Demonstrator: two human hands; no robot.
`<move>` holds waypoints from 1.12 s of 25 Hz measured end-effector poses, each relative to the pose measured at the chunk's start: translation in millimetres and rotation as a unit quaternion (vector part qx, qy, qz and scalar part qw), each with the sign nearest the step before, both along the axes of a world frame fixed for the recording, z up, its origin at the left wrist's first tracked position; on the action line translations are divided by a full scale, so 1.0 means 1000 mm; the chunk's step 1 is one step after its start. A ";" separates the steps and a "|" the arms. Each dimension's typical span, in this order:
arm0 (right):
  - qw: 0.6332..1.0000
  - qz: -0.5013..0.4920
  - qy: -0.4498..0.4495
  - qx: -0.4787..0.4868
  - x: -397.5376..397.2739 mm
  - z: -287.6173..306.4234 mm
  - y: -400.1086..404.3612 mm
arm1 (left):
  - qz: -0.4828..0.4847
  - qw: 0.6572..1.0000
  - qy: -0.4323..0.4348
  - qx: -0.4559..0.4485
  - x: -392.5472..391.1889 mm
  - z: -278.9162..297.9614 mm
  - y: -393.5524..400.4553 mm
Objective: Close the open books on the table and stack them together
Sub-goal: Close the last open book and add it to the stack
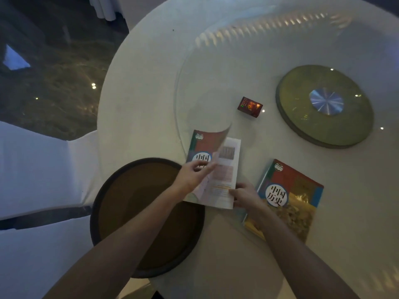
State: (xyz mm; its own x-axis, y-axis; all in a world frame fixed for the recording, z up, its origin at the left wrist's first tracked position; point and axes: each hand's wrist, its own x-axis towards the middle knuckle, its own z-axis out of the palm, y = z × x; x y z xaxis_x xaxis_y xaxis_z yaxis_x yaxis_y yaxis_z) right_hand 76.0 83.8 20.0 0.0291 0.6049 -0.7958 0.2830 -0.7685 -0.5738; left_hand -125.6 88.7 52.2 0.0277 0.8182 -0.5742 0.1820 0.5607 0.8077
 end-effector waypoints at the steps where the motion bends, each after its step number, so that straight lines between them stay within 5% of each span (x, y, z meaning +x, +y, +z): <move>1: 1.000 -0.023 0.012 0.010 0.002 0.001 -0.005 | 0.007 1.000 0.003 -0.012 0.004 -0.009 -0.004; 6: 0.996 -0.078 0.048 0.003 0.008 0.001 -0.025 | 0.049 0.976 0.212 -0.003 -0.008 -0.051 -0.025; 8: 0.996 -0.070 0.048 0.011 0.006 -0.002 -0.029 | 0.038 0.978 0.200 -0.051 -0.011 -0.054 -0.028; 15: 0.997 -0.047 -0.008 0.067 0.018 -0.006 -0.044 | 0.065 0.992 -0.091 -0.057 0.001 -0.013 -0.023; 17: 0.992 -0.108 0.040 0.056 0.025 0.002 -0.044 | 0.057 0.966 -0.235 -0.088 0.006 0.006 -0.018; 19: 0.967 -0.207 0.145 0.039 0.036 0.013 -0.045 | 0.020 0.954 -0.284 -0.094 0.018 0.024 -0.012; 23: 0.910 -0.344 0.217 0.079 0.078 0.030 -0.051 | -0.034 0.963 -0.246 -0.108 0.057 0.032 0.002; 28: 0.936 -0.329 0.067 0.105 0.144 0.040 -0.068 | -0.090 0.993 -0.070 -0.028 0.121 0.011 0.002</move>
State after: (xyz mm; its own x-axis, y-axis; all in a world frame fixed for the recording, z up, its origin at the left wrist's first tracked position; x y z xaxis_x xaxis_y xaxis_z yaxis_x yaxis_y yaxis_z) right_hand 219.8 16.0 60.5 0.3583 0.6345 -0.6848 -0.2980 -0.6174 -0.7280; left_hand -4.6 90.6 63.4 0.2535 0.7594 -0.5991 0.1729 0.5738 0.8005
